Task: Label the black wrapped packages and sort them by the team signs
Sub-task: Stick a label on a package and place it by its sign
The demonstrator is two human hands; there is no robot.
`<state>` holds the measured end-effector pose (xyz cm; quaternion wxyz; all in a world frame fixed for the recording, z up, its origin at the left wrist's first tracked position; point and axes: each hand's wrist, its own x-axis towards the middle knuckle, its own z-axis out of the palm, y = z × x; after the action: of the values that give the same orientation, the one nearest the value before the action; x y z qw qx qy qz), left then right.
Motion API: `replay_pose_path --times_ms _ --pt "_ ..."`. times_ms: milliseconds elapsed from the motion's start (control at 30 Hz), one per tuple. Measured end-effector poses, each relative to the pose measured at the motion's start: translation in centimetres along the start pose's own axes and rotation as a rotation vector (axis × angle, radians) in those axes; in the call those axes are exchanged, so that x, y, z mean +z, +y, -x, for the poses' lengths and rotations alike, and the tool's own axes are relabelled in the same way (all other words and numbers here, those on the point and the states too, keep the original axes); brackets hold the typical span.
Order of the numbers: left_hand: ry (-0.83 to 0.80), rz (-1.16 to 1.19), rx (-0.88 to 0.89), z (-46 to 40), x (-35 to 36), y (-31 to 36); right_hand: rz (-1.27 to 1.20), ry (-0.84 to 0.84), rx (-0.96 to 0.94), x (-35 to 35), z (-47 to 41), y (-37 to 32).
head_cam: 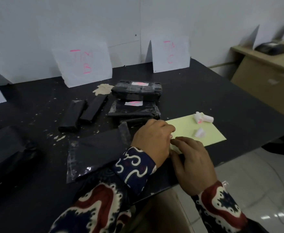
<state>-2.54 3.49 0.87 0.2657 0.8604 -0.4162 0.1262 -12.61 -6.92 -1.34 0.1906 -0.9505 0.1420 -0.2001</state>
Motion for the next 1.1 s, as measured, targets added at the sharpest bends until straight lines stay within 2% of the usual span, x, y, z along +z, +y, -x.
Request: replay_pose_path --times_ms 133,267,400,567,700,833,933,1000,1100 --pt "-0.06 -0.001 0.006 -0.6 1.3 0.7 -0.067 0.22 0.036 -1.3 -0.2 1.8" --pt "-0.107 -0.031 0.041 -0.2 2.2 1.3 -0.059 0.28 0.209 -2.3 -1.5 4.6" --pt "-0.093 -0.066 0.051 0.2 2.8 1.4 -0.046 0.215 0.293 -2.7 -3.3 6.1" --pt "-0.072 -0.056 0.05 0.4 3.0 1.1 0.027 0.032 0.205 -2.4 -4.9 6.4" --pt "-0.083 -0.034 0.05 0.5 3.0 1.1 0.045 0.03 0.182 -2.2 -5.4 6.9" --pt "-0.077 -0.018 0.058 0.5 3.1 1.0 -0.095 0.166 0.217 -2.9 -5.1 6.7" --pt "-0.042 0.018 0.068 0.7 3.4 0.8 -0.324 0.187 0.282 -3.7 -4.7 5.6" --pt "0.039 0.072 0.07 0.7 3.2 1.0 -0.498 0.177 0.298 -4.2 -4.4 4.3" --pt "0.224 0.173 0.031 0.7 1.7 1.4 -0.623 0.171 0.237 -4.7 -4.0 2.2"
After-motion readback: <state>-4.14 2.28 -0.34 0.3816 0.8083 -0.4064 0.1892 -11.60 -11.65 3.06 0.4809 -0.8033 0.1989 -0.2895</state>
